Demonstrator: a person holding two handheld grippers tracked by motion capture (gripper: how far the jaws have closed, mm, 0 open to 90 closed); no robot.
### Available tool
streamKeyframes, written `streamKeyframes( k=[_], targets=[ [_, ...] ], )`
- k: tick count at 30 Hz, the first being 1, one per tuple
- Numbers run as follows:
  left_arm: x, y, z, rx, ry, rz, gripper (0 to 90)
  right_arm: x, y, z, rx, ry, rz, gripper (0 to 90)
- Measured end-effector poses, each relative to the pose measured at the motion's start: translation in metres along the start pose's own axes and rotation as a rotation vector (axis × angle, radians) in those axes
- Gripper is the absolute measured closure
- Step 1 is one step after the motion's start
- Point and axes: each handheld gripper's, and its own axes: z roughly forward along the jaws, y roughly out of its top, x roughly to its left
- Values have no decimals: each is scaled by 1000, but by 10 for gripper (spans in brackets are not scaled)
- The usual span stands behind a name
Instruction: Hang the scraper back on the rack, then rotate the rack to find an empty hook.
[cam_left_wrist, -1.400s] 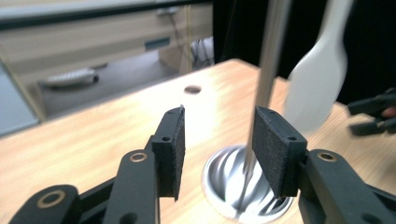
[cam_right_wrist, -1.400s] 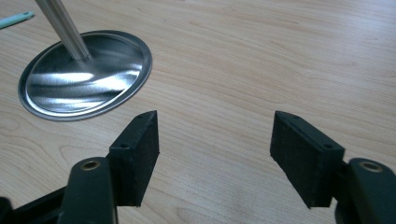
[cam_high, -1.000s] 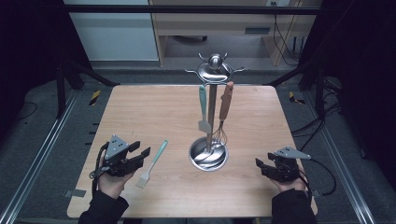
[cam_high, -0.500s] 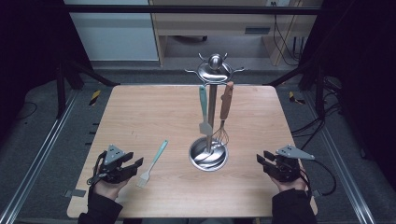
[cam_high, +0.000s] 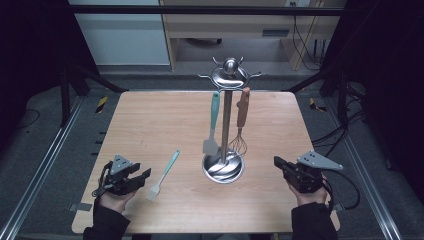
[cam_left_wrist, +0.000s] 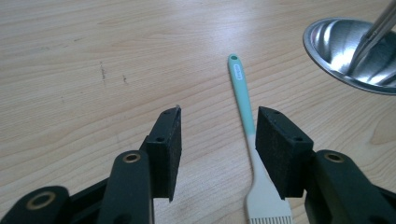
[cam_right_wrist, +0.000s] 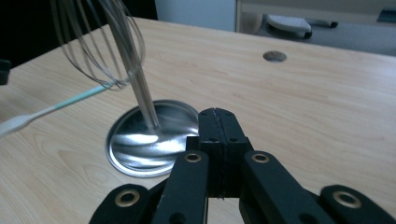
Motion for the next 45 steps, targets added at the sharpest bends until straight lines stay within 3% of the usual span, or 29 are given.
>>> streamKeyframes(
  k=[10, 15, 23, 31, 37, 40, 42, 45],
  targets=[
    [-1, -1, 3, 16, -9, 11, 501, 13, 27, -9, -68, 21, -31, 900],
    [1, -1, 4, 18, -5, 9, 500, 20, 51, -14, -140, 33, -36, 900],
    [2, -3, 7, 24, 1, 30, 479, 34, 84, -18, -213, 47, -56, 900],
    [7, -7, 8, 14, -11, 20, 519, 46, 112, -19, -267, 45, -82, 900],
    [6, -10, 8, 53, -17, 28, 534, 53, 132, -23, -313, 47, -83, 900],
    [3, -10, 8, 92, 3, 29, 518, 57, 143, -25, -329, 49, -89, 900],
    [2, -10, 8, 88, -21, 20, 508, 60, 150, -26, -337, 50, -99, 900],
    [0, -8, 6, 69, -16, 15, 500, 63, 159, -27, -352, 52, -107, 900]
  ],
)
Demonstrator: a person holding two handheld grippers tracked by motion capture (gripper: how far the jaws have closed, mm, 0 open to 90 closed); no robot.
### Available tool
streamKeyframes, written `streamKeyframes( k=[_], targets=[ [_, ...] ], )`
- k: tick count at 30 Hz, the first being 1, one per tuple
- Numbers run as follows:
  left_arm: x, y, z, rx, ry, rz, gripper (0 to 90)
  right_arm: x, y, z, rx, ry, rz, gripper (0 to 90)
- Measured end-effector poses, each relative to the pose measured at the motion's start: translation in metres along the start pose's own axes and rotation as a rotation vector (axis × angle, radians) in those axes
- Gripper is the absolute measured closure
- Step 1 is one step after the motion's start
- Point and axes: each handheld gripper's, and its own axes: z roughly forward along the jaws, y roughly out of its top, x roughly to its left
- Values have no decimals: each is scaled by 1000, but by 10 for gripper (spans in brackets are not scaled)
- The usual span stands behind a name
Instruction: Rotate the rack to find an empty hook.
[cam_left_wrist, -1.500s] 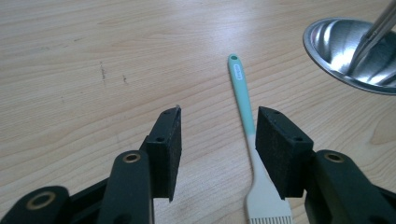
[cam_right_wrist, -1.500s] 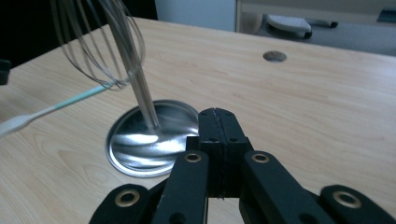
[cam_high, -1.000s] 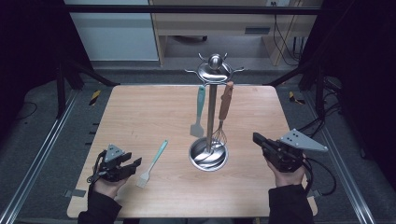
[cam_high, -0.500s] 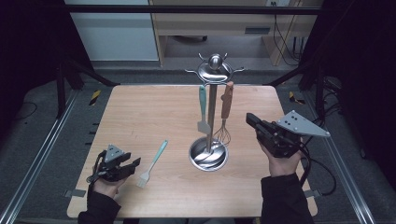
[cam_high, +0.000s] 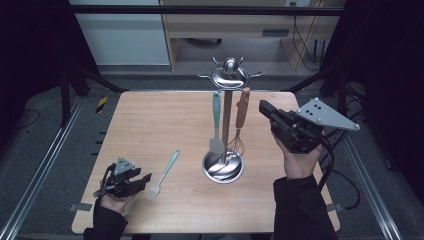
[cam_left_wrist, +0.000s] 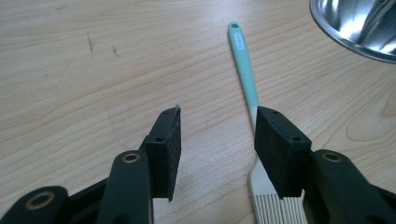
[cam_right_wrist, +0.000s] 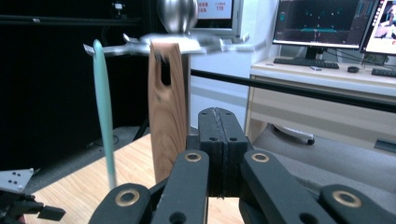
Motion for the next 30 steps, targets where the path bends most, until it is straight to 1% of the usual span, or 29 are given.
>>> streamKeyframes(
  k=[6, 8, 11, 13, 16, 21, 25, 30],
  targets=[
    [1, 1, -1, -3, 22, -10, 498, -1, 15, -3, -45, 15, -6, 900],
    [2, 1, -2, -2, 24, -10, 498, 0, 19, -4, -51, 18, -11, 900],
    [2, 2, -1, -4, 23, -12, 498, 3, 23, -2, -46, 26, -18, 900],
    [1, 2, -1, -2, 24, -7, 497, 6, 24, 0, -41, 32, -32, 900],
    [1, 2, -1, 1, 25, -6, 496, 10, 25, 6, -23, 39, -42, 900],
    [2, 2, -1, 1, 24, -8, 495, 14, 24, 10, -16, 47, -48, 900],
    [1, 2, -1, 3, 22, -7, 495, 15, 24, 9, -15, 49, -47, 900],
    [1, 2, -1, 4, 21, -4, 494, 19, 24, 9, -11, 62, -61, 900]
  ],
)
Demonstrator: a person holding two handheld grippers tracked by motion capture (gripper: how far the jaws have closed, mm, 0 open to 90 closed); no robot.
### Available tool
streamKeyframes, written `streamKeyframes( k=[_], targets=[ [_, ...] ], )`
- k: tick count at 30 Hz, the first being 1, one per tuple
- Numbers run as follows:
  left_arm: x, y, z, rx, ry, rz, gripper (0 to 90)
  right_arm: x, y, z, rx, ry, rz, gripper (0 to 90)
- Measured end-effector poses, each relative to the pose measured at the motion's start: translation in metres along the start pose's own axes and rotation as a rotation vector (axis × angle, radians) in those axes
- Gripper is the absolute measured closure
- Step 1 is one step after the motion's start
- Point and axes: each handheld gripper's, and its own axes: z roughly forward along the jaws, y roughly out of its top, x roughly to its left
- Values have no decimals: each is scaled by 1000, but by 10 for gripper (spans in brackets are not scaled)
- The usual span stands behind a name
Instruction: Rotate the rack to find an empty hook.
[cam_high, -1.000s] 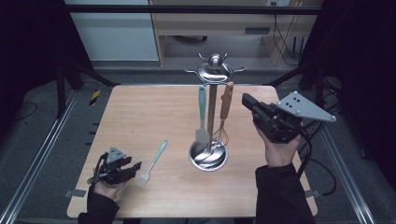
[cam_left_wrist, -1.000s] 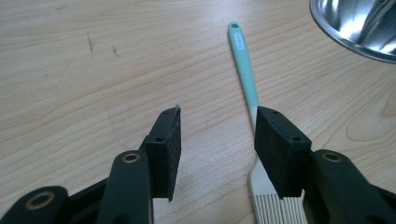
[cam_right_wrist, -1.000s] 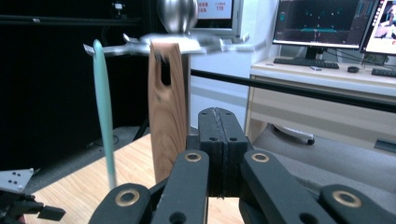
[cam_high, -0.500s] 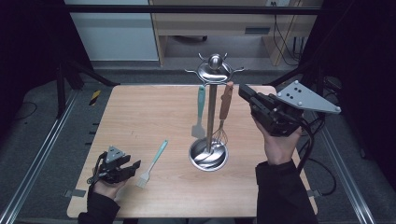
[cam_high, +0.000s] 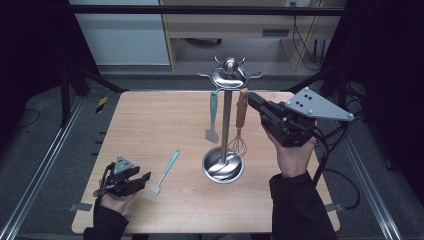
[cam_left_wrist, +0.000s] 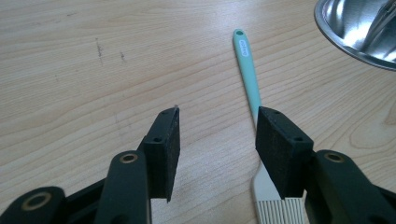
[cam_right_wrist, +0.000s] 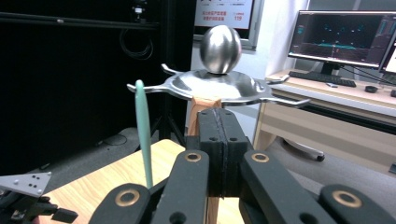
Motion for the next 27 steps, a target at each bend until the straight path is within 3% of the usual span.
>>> streamKeyframes(
  k=[18, 27],
  targets=[
    [-2, 0, 1, 12, -27, -5, 518, 21, 1, 15, 1, 59, -18, 900],
    [-3, 1, 2, 22, -16, 9, 510, 6, -11, 6, 12, 10, 3, 900]
  ],
)
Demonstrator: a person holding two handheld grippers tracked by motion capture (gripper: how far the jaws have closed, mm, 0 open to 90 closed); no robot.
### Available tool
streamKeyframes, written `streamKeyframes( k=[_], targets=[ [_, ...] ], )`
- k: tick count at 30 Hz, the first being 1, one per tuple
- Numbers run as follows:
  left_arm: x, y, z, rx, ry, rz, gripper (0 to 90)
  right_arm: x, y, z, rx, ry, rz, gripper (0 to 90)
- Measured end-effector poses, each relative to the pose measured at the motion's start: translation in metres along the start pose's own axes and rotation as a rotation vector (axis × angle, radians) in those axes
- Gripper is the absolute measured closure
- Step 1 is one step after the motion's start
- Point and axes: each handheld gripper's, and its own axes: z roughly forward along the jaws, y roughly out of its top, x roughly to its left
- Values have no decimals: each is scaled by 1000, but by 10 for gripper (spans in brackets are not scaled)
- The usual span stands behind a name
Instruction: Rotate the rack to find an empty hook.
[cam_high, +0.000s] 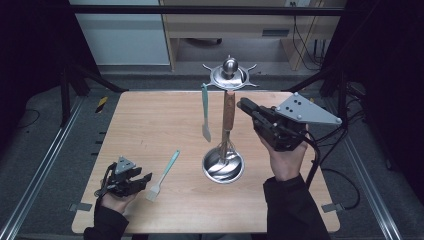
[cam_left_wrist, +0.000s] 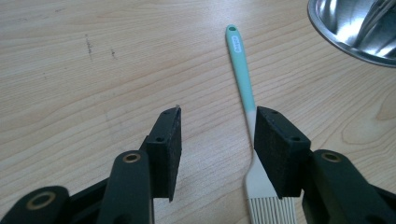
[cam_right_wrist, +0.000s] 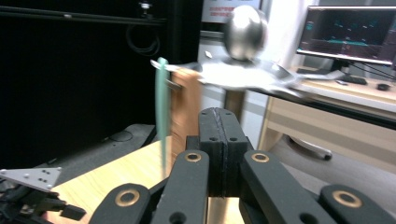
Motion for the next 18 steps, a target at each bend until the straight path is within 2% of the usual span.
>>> streamKeyframes(
  k=[8, 18],
  targets=[
    [0, 0, 1, 10, 0, 3, 506, -24, -1, -10, -7, -86, 23, 900],
    [1, 0, 1, 13, 3, 2, 505, -34, 13, -3, -19, -109, 22, 900]
  ],
)
